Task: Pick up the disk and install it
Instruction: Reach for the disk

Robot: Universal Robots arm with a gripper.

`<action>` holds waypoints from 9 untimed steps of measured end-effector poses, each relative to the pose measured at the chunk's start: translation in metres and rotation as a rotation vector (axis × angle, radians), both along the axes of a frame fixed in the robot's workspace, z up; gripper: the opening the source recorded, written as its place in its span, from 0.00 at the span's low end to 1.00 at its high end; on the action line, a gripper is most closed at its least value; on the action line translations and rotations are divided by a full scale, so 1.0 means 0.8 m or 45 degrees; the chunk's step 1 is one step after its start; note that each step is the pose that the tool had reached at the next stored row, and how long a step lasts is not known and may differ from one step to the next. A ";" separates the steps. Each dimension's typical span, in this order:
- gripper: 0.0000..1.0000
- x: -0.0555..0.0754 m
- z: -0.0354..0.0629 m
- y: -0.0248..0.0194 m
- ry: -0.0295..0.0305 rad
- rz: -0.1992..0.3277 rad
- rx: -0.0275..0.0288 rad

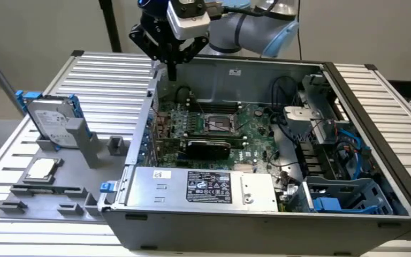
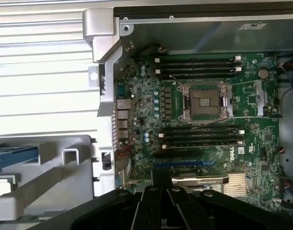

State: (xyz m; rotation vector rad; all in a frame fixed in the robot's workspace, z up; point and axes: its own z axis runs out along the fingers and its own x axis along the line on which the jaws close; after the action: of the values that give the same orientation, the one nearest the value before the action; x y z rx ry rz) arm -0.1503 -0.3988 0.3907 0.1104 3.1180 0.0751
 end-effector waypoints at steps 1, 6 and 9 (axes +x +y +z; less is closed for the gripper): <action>0.00 -0.006 0.000 0.0000 0.0000 0.000 -0.0001; 0.00 -0.034 -0.005 0.0000 0.0002 0.000 -0.0021; 0.00 -0.051 -0.008 0.0000 0.0001 0.000 -0.0039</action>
State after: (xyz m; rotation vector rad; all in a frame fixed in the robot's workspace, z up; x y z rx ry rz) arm -0.1913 -0.3988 0.3845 0.1103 3.1180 0.0703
